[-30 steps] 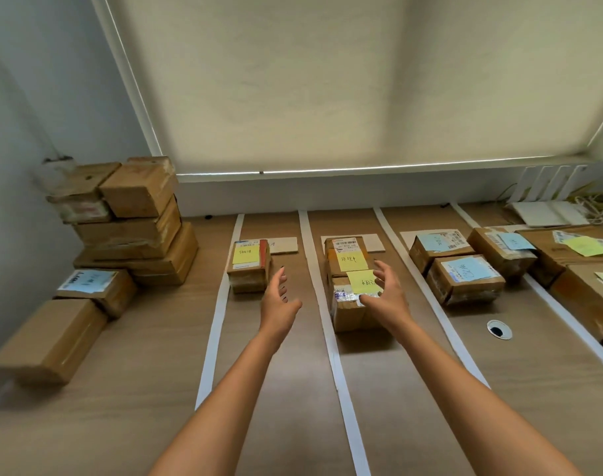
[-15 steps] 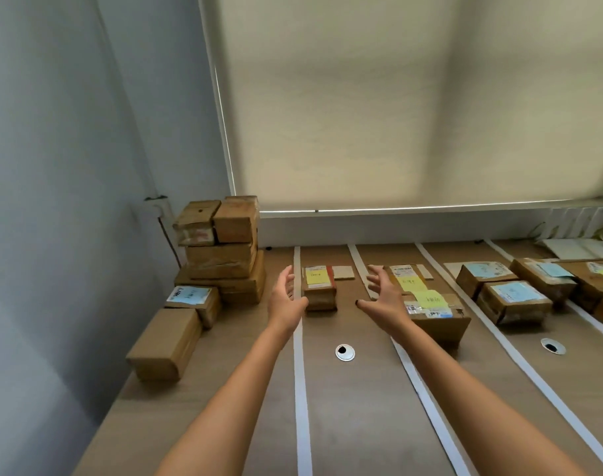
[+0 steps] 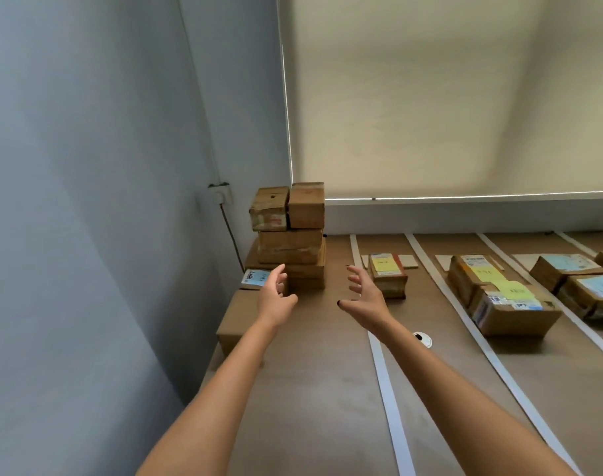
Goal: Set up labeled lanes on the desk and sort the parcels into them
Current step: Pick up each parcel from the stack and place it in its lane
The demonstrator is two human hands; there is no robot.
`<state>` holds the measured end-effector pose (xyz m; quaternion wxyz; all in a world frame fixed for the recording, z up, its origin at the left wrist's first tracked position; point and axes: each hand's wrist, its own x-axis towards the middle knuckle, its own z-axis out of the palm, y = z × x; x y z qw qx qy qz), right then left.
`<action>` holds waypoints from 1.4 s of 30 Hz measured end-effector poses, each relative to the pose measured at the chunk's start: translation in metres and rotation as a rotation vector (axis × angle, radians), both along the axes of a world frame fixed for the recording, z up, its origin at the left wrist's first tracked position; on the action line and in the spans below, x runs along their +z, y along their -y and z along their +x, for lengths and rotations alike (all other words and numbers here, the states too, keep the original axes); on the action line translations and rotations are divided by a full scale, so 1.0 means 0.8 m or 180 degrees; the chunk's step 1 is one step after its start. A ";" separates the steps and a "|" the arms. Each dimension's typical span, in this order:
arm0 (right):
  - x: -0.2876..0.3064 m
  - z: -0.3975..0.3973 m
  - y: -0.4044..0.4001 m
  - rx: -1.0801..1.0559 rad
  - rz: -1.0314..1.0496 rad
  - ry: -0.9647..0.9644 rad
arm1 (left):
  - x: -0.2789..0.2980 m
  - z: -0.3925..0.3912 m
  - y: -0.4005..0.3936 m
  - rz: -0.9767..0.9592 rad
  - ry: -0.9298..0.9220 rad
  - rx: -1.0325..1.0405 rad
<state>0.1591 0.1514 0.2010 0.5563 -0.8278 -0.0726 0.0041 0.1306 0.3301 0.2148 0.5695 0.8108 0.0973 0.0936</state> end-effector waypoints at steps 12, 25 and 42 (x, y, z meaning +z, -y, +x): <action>-0.077 0.047 -0.120 0.0348 -0.0008 -0.0633 | -0.080 0.035 -0.109 0.0239 -0.0493 0.0325; -0.200 0.119 -0.204 0.0484 0.0050 -0.1514 | -0.211 0.129 -0.213 0.0482 -0.1222 0.0779; -0.208 0.121 -0.253 0.0594 0.0625 -0.1910 | -0.242 0.142 -0.226 -0.0544 -0.1492 0.0863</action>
